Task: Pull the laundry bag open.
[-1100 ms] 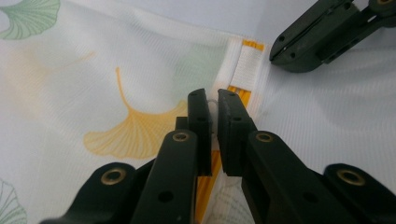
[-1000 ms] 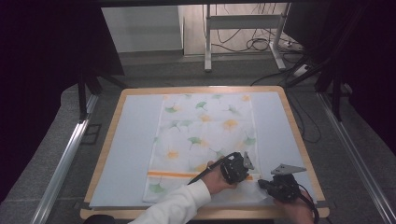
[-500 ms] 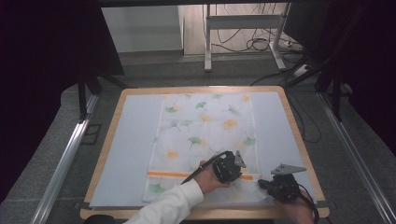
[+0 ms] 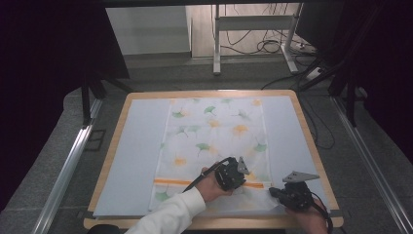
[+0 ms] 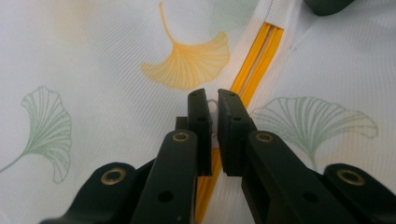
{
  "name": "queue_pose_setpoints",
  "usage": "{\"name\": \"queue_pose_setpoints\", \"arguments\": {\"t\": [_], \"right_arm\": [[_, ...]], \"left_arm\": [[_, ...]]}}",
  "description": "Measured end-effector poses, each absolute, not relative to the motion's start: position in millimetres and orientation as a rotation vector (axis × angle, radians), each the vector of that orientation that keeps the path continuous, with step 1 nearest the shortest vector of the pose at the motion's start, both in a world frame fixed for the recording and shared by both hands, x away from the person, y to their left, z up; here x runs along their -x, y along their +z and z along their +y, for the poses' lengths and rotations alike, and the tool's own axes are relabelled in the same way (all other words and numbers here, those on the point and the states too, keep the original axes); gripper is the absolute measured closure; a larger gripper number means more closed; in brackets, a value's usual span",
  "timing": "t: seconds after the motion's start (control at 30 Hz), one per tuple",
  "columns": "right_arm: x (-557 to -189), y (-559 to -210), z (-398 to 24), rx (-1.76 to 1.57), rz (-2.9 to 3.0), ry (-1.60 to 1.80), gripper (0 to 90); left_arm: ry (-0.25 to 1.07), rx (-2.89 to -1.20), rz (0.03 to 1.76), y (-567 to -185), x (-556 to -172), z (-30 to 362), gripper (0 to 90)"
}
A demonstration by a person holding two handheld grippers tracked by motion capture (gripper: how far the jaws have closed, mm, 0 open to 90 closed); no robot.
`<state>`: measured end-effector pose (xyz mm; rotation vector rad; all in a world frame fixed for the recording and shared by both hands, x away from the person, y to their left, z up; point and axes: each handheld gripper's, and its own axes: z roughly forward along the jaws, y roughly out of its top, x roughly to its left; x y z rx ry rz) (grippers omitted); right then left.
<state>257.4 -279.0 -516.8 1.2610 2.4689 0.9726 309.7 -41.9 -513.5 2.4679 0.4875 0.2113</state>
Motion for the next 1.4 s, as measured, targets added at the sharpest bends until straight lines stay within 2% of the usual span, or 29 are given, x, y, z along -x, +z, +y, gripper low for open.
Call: {"name": "queue_pose_setpoints", "arguments": {"t": [0.83, 1.4], "right_arm": [[-257.9, -516.9, -279.4, -1.259, 2.472, 0.978, 89.4], [-257.9, -516.9, -279.4, -1.260, 2.471, 0.977, 89.4]], "left_arm": [[0.201, -2.443, 0.584, -516.1, -308.6, 3.8, 85.0], [0.211, -2.435, 0.615, -517.0, -305.9, 17.2, 85.0]]}}
